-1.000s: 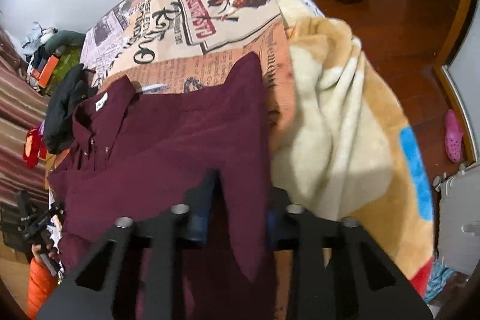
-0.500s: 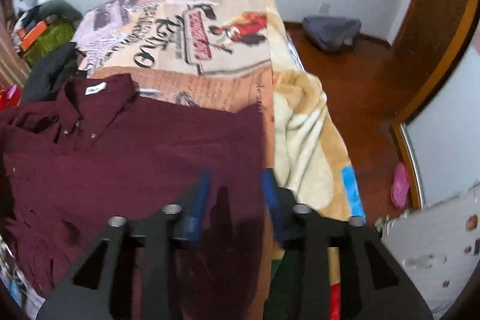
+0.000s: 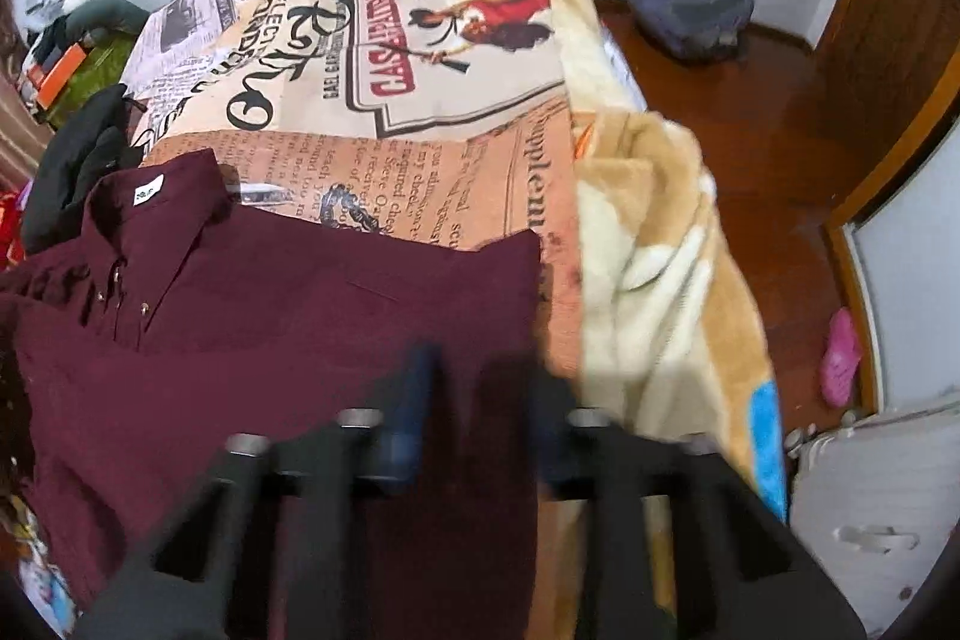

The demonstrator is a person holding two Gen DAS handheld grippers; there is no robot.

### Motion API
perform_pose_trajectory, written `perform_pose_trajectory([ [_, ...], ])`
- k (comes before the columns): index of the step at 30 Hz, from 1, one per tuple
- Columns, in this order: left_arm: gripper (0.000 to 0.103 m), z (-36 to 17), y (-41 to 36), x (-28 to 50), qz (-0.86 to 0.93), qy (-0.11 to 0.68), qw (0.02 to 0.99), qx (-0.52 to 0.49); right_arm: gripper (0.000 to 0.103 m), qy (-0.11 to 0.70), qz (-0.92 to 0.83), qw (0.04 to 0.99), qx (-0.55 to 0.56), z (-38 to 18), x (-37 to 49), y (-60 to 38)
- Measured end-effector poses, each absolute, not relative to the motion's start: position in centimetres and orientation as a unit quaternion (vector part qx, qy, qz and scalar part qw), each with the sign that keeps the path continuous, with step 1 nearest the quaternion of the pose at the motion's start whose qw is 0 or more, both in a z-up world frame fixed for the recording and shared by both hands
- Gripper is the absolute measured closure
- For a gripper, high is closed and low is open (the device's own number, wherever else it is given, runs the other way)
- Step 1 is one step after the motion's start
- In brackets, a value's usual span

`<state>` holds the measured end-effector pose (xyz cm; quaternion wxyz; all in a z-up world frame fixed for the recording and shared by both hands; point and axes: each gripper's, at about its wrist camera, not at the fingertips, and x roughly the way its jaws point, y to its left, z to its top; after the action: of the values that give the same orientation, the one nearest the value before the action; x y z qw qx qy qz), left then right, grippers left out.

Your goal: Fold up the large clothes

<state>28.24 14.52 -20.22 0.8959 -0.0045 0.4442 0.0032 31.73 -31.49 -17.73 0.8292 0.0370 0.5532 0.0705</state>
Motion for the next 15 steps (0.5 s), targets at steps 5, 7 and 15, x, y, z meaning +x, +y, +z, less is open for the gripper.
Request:
perform_pose_trajectory([
  [5, 0.086, -18.8, 13.0, 29.7, 0.031, 0.421, 0.906, 0.04, 0.1, 0.504, 0.069, 0.861, 0.024, -14.7, 30.8, -30.7],
  [7, 0.086, -17.6, 12.6, 30.4, 0.036, 0.412, 0.909, 0.05, 0.1, 0.477, 0.067, 0.876, 0.0, -12.7, 30.8, -29.9],
  [15, 0.086, -15.5, 14.1, 33.3, 0.031, 0.41, 0.912, 0.006, 0.1, 0.422, 0.066, 0.901, -0.071, -9.0, 33.4, -26.2],
])
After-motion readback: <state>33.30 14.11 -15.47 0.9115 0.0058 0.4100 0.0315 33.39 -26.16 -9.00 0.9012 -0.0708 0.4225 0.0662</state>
